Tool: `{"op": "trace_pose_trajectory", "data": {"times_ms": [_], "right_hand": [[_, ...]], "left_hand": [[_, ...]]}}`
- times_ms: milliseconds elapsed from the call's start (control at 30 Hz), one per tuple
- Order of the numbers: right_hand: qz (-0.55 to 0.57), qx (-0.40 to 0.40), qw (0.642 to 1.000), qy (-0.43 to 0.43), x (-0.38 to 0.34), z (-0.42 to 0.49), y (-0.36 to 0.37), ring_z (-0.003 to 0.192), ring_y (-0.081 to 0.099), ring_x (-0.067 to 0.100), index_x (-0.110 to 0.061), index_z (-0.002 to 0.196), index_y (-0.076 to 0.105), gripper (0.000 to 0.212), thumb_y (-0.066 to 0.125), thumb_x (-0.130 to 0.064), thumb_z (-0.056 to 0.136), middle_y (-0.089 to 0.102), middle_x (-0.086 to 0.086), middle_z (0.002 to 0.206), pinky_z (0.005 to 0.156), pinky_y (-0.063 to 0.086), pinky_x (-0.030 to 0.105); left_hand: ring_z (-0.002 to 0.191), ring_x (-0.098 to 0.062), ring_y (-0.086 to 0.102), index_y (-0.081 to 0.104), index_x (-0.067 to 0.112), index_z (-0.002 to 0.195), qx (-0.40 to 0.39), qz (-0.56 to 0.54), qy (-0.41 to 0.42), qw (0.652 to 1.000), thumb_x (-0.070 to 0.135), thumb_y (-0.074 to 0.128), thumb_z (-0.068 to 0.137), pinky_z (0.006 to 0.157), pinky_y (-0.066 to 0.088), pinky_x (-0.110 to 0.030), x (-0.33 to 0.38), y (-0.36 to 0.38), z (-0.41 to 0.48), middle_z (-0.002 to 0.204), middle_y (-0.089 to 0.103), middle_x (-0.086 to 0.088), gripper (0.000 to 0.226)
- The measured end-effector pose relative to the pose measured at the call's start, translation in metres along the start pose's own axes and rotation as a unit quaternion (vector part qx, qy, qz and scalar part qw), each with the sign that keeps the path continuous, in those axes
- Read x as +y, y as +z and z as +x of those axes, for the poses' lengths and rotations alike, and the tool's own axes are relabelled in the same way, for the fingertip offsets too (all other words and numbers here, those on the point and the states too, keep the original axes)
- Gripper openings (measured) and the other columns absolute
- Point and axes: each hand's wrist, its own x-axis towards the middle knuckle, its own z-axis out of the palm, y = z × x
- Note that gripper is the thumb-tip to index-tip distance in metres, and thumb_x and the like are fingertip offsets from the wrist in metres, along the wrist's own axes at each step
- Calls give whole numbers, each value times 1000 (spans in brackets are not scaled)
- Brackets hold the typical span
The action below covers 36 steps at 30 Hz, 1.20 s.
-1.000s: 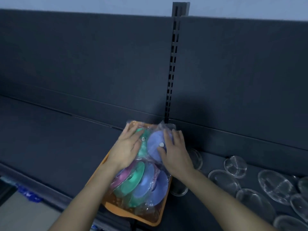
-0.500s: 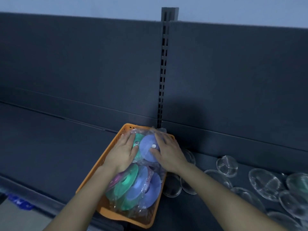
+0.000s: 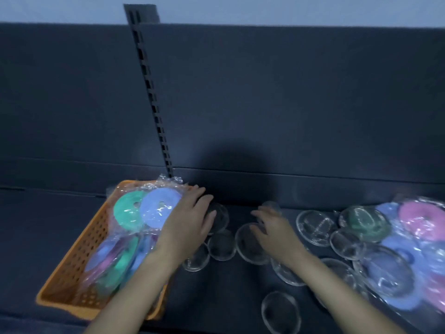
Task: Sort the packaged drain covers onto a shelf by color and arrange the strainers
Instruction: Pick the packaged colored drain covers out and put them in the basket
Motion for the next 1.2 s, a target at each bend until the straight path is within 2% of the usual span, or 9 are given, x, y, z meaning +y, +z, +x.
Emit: {"op": "trace_pose_trajectory", "data": {"times_ms": [133, 267, 433, 533, 667, 833, 900, 1033, 1200], "right_hand": [[-42, 29, 998, 23, 44, -37, -28, 117, 53, 24, -9, 118, 62, 30, 56, -14, 89, 54, 8, 129, 95, 35, 18], [-108, 42, 990, 77, 93, -77, -44, 118, 51, 33, -10, 111, 64, 31, 59, -23, 83, 57, 12, 124, 100, 42, 39], [-206, 4, 963, 173, 137, -116, -55, 140, 15, 44, -26, 141, 39, 75, 33, -68, 79, 22, 14, 154, 111, 14, 58], [-238, -11, 956, 170, 144, -122, -52, 132, 32, 51, -26, 137, 45, 81, 19, -77, 80, 36, 22, 147, 110, 16, 59], [-244, -48, 960, 126, 137, -118, -34, 122, 48, 45, -27, 125, 57, 69, 37, -72, 76, 51, 23, 133, 103, 9, 57], [-162, -39, 984, 69, 132, -114, -41, 144, 12, 36, -22, 142, 38, 86, 15, -77, 80, 19, 27, 151, 112, -17, 47], [-99, 11, 994, 54, 137, -117, -53, 140, 24, 36, -16, 133, 49, 85, 9, -73, 84, 30, 20, 149, 115, 2, 40], [-51, 126, 985, 102, 170, -130, -84, 117, 48, 34, -10, 114, 59, 34, 56, -26, 84, 50, 12, 126, 99, 39, 30], [-131, 92, 956, 244, 219, -153, -106, 107, 51, 39, -3, 121, 53, 49, 69, -21, 78, 55, 18, 116, 92, 45, 38]], "left_hand": [[114, -31, 60, 67, 3, 107, -63, -10, 51, 997, 33, 44, 86, 98, 41, -36, 51, 34, 13, 116, 64, -17, 42], [119, -31, 57, 64, 5, 115, -153, -27, 98, 983, 41, 46, 86, 101, 35, -31, 98, 79, 16, 123, 61, -15, 49], [146, -26, -6, 15, 30, 150, -353, 27, 112, 929, 74, 13, 74, 118, 1, -43, 131, 130, 13, 160, 2, -3, 87], [146, -27, -11, 7, 37, 149, -368, 70, 101, 922, 75, 1, 64, 116, -6, -43, 129, 144, 8, 160, 0, -4, 93], [146, -25, -12, 6, 40, 149, -365, 90, 81, 923, 75, 3, 62, 116, -7, -45, 121, 143, 12, 160, 0, -2, 94], [147, -23, -4, 30, 30, 146, -348, 24, 56, 936, 71, 12, 60, 119, -1, -41, 136, 135, 24, 159, 11, -3, 96], [145, -25, 16, 47, 18, 137, -298, -54, 54, 951, 63, 23, 71, 117, 9, -29, 152, 135, 29, 152, 29, -10, 83], [131, -21, 42, 57, 11, 126, -248, -118, 89, 957, 25, 54, 92, 107, 27, -21, 196, 142, 38, 141, 46, -7, 38], [131, -17, 40, 54, 13, 129, -258, -143, 167, 941, 23, 54, 92, 102, 24, -14, 253, 162, 46, 142, 44, -3, 39]]}}
